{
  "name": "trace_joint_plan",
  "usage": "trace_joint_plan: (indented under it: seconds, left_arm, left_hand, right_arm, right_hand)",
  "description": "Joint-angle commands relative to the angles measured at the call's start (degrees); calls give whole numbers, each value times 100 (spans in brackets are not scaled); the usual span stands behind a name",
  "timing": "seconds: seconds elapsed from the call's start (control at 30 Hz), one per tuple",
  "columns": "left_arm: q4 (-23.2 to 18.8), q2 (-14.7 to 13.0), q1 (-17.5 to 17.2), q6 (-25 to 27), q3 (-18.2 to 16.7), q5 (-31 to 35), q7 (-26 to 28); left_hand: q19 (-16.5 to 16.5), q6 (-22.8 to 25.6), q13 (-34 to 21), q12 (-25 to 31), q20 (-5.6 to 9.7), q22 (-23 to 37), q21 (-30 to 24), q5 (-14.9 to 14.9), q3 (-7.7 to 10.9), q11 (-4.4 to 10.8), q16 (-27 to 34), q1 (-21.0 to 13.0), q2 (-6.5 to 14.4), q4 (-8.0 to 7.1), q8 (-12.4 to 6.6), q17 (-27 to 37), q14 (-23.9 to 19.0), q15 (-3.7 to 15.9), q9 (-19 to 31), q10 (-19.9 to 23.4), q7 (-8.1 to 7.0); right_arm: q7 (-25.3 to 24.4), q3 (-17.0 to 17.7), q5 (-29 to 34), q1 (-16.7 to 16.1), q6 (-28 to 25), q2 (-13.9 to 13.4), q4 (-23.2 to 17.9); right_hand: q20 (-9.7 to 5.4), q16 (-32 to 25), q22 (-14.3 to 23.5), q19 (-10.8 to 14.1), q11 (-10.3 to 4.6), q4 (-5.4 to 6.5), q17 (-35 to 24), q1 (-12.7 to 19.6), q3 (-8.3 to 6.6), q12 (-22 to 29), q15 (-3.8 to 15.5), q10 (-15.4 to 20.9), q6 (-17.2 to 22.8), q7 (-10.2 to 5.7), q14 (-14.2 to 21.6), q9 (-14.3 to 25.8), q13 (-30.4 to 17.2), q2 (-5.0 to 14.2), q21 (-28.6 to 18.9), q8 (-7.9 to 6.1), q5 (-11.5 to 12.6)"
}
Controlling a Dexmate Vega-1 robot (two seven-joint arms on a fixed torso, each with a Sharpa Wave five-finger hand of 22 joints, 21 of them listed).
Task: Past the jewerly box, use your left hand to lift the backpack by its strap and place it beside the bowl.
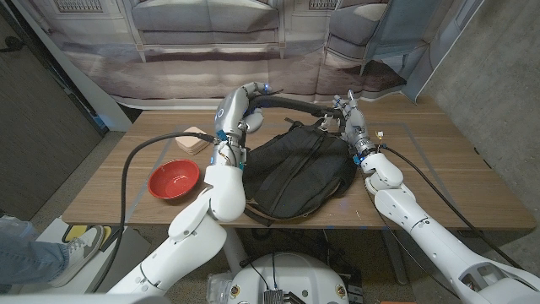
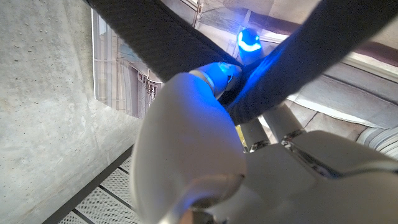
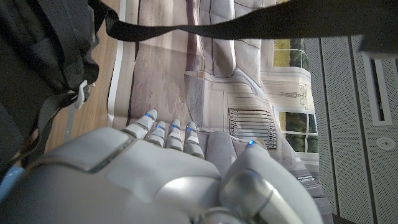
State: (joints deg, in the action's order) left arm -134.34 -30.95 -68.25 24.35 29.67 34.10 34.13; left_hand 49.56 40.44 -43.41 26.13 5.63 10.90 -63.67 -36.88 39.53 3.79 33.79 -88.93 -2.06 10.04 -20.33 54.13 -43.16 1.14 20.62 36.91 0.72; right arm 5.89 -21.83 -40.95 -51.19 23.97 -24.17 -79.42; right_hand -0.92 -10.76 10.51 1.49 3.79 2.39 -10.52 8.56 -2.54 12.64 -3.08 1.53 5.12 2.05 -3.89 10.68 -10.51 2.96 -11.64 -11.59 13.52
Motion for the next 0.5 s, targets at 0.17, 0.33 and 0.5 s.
trace_joint_plan:
  seconds: [0.17,0.33,0.5]
  left_arm:
    - [-262,43,174,304,-12,152,-246]
    - [-325,85,229,348,-20,155,-290]
    - [-465,116,344,606,77,381,-415]
  left_hand:
    - [23,39,-58,23,598,-4,-93,-53,53,-28,261,-29,-16,0,28,188,-350,422,29,4,13]
    - [17,52,-79,23,602,-6,-119,-64,68,-17,264,-24,-20,-1,33,206,-361,417,35,15,6]
    - [9,68,-99,20,599,-8,-146,-73,80,-12,266,-20,-25,-2,38,228,-359,417,39,18,6]
  right_arm:
    - [-27,17,22,-36,-20,-65,-128]
    - [-2,21,-2,-35,-24,-69,-124]
    - [34,30,-35,-32,-10,-59,-91]
  right_hand:
    - [-20,-7,18,44,24,-2,-13,15,13,-10,-20,27,28,-6,28,18,-27,26,-18,23,-16]
    - [-20,-6,18,44,28,-2,-13,15,15,-11,-22,28,32,0,27,18,-27,27,-17,22,-16]
    - [-22,-6,18,47,25,-3,-13,16,16,-11,-22,29,33,1,28,18,-27,29,-18,22,-16]
